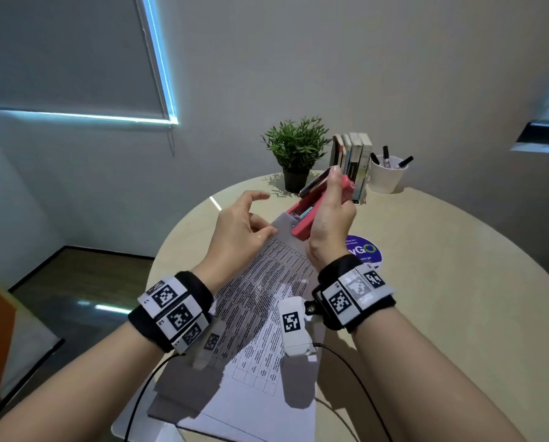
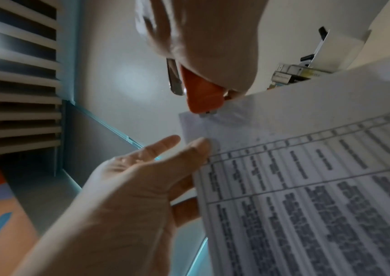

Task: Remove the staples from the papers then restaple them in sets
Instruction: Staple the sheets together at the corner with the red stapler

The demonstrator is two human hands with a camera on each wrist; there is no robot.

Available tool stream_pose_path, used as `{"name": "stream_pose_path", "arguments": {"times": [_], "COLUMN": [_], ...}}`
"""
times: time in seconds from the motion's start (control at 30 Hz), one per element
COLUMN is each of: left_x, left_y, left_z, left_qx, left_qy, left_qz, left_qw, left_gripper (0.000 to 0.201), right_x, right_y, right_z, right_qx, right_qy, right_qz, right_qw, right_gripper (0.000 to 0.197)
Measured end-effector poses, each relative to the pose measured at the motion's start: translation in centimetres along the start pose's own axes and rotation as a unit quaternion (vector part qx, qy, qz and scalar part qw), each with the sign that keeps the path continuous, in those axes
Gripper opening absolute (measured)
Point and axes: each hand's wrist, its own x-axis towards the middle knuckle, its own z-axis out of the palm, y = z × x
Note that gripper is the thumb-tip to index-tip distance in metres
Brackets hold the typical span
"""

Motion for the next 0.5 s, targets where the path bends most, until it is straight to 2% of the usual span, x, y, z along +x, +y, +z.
{"name": "stream_pose_path", "arguments": {"times": [0.07,0.13,0.5], "left_x": [-0.1,-0.1,-0.2], "left_y": [0.2,0.4,1.0], "left_z": [0.2,0.3,0.5], "left_qx": [0.021,0.025,0.038], "left_qy": [-0.005,-0.009,-0.032], "left_qz": [0.013,0.014,0.025], "left_qw": [1.0,1.0,0.998], "left_gripper": [0.07,0.078,0.086], "right_x": [0.0,0.2,1.0], "right_y": [0.0,-0.3,-0.7], "right_z": [0.5,0.8,1.3], "right_qx": [0.013,0.027,0.03], "right_qy": [0.011,0.025,0.044], "right_qz": [0.006,0.011,0.012], "right_qw": [1.0,0.999,0.999], "right_gripper": [0.028,0.029,0.031]}}
